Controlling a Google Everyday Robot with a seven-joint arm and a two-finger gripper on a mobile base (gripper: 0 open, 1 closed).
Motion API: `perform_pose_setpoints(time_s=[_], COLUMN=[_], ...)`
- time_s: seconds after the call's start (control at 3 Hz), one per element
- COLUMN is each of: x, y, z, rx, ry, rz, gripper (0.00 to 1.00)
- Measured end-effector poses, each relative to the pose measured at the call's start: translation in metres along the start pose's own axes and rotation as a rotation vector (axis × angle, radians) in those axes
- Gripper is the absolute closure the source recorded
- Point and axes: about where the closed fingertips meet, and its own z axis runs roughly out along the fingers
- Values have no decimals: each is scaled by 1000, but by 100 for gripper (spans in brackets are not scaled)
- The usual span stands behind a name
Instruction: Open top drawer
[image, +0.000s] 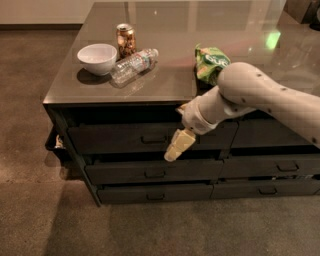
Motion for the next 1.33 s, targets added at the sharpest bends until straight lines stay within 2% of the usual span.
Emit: perform_pose_setpoints(time_s=[0.33, 0.67, 1.33], x=[5, 8, 9], y=[-19, -27, -26], z=[36, 57, 62], rx=[-40, -65, -64], ry=[89, 122, 127], rz=[37, 58, 65], gripper=[0, 0, 0])
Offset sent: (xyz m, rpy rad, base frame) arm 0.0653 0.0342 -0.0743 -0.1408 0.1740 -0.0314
